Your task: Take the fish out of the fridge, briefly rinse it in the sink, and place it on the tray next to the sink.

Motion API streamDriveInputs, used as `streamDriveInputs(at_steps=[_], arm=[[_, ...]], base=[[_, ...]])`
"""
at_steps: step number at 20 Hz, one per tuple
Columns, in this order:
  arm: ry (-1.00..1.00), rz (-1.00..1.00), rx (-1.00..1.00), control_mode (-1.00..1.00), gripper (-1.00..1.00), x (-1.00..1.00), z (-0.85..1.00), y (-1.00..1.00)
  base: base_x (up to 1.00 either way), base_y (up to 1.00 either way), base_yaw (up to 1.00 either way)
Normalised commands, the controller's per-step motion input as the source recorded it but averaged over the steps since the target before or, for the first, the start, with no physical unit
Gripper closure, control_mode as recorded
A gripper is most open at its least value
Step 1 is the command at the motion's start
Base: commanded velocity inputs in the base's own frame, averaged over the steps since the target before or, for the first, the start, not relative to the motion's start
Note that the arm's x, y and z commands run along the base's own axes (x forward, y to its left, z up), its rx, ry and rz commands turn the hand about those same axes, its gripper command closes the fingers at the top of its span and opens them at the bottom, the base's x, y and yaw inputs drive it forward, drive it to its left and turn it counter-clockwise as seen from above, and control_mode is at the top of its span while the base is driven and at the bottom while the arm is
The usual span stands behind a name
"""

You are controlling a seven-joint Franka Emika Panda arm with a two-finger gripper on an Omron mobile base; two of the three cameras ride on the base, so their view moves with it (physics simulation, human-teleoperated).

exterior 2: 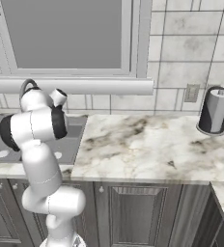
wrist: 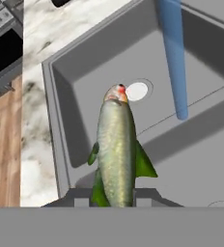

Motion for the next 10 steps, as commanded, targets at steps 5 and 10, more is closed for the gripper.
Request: streamDriveInputs(at_steps=[5, 10], arm=[[0.00, 0.00, -0.08, -1.00, 1.00, 0.18, -0.02, 0.09], [-0.03, 0.00, -0.04, -1.00, 1.00, 0.16, 0.00, 0.08]], base=[[0.00, 0.00, 0.00], [0.00, 0.00, 0.00]])
